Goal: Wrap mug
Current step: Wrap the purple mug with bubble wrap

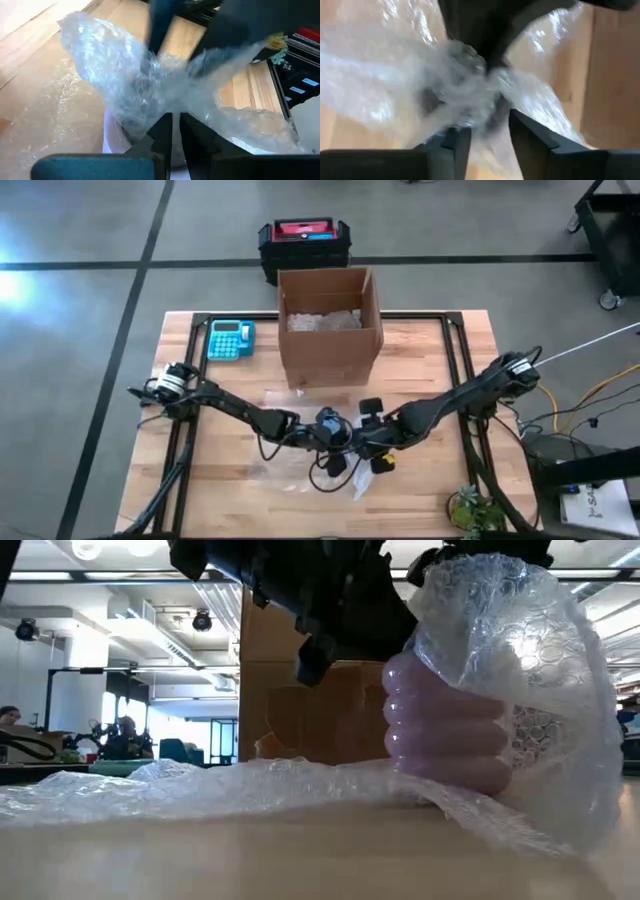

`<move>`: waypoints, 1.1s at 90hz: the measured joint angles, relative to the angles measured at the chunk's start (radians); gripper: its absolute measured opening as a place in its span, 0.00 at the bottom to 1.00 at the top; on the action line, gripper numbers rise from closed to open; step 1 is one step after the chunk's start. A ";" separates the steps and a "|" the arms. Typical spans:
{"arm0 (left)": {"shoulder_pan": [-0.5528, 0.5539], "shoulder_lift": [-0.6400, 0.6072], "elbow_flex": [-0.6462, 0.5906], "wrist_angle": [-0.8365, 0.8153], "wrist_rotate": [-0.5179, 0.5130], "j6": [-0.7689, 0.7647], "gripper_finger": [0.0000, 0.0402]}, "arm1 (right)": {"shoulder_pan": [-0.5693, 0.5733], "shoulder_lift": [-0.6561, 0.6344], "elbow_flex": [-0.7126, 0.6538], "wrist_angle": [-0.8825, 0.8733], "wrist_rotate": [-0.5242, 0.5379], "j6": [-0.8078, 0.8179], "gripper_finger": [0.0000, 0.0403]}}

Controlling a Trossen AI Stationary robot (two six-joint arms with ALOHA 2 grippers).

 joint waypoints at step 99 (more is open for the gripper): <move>0.000 0.001 -0.002 0.035 0.001 -0.006 0.06 | -0.098 -0.165 -0.315 0.348 0.092 -0.018 0.23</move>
